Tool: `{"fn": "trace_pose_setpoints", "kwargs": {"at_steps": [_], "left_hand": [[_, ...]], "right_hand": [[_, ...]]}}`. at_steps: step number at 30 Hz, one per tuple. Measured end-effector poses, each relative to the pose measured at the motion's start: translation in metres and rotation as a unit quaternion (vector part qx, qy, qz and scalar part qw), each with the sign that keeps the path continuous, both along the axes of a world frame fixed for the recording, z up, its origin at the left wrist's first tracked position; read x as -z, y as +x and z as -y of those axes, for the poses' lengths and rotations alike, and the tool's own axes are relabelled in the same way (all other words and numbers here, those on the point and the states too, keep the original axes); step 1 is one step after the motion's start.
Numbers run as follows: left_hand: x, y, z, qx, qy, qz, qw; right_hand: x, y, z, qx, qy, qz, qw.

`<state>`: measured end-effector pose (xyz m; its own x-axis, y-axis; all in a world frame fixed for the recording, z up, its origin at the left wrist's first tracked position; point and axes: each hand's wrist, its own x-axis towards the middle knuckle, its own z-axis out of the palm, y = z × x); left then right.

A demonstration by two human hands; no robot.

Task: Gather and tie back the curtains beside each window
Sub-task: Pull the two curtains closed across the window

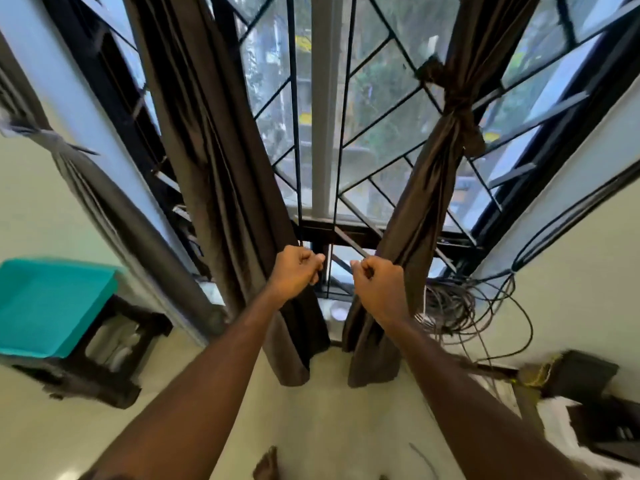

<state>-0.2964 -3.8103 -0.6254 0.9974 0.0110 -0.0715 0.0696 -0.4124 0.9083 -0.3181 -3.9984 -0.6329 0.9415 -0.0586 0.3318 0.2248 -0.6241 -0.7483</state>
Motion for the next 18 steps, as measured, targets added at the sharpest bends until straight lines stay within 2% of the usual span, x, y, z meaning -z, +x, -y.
{"fn": "trace_pose_setpoints", "kwargs": {"at_steps": [4, 10, 15, 18], "left_hand": [[0.023, 0.002, -0.014, 0.042, 0.028, -0.03, 0.998], [0.071, 0.012, -0.022, 0.11, 0.019, -0.082, 0.99], [0.129, 0.012, -0.021, 0.111, 0.043, -0.157, 0.98], [0.159, 0.025, -0.017, 0.127, 0.058, -0.182, 0.973]], "right_hand": [[0.042, 0.001, -0.024, 0.044, -0.004, -0.083, 0.996], [0.081, -0.002, -0.056, 0.089, -0.022, -0.176, 0.98], [0.12, 0.001, -0.067, 0.102, -0.012, -0.287, 0.952], [0.147, 0.011, -0.066, 0.095, 0.01, -0.316, 0.944]]}}
